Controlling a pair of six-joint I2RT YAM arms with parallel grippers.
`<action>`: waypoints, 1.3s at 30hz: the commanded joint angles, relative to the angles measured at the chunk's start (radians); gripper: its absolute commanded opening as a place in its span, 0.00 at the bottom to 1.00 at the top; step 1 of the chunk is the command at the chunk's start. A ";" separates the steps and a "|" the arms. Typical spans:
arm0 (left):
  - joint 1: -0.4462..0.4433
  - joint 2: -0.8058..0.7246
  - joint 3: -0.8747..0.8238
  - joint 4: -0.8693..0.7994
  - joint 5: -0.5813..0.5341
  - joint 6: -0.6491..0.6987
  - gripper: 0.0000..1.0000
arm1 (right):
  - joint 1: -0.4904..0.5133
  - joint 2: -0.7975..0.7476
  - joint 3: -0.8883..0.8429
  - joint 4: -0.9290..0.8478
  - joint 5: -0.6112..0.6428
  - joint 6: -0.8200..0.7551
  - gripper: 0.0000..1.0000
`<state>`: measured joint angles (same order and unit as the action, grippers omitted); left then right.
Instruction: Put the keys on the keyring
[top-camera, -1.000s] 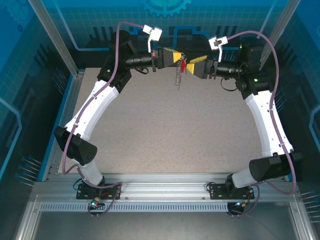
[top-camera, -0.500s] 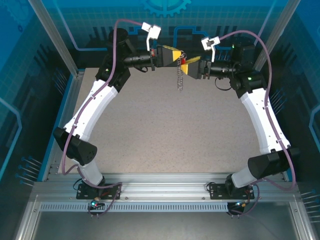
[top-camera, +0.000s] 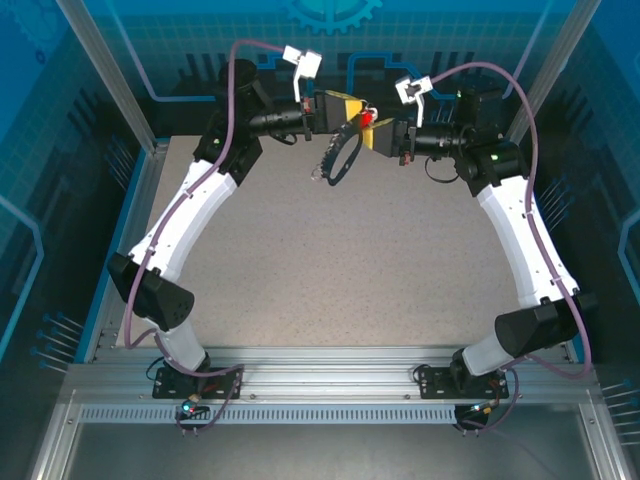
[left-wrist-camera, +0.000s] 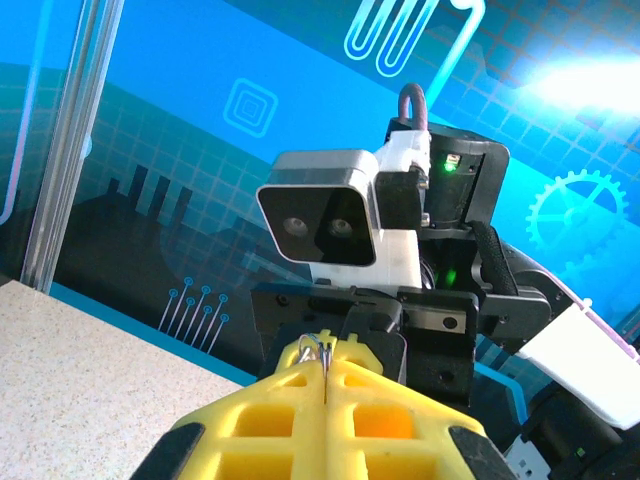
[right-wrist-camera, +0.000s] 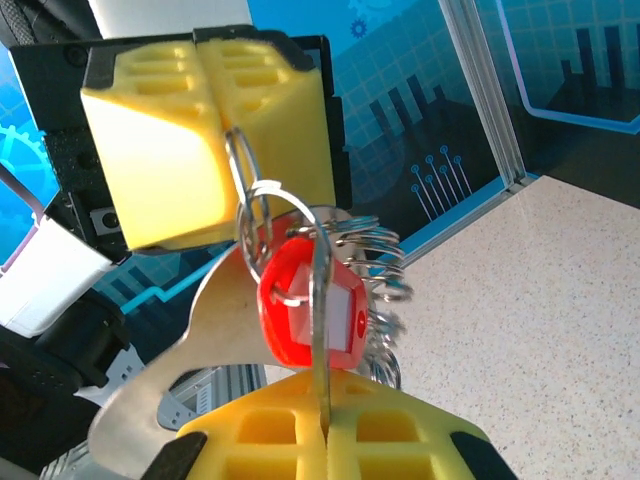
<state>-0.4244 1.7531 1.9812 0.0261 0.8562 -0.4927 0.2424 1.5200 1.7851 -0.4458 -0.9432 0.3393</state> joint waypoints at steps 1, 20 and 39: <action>0.000 -0.035 -0.011 0.096 -0.016 -0.040 0.00 | 0.011 -0.027 -0.023 -0.004 0.007 -0.004 0.00; -0.002 -0.031 -0.036 0.147 -0.034 -0.069 0.00 | 0.070 0.015 0.051 -0.111 0.041 -0.052 0.21; -0.001 -0.030 -0.090 0.269 -0.066 -0.163 0.00 | -0.128 -0.191 -0.169 0.407 0.204 0.401 0.44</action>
<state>-0.4217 1.7527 1.9076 0.2081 0.8146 -0.6125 0.1066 1.3094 1.5749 -0.1955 -0.7967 0.6220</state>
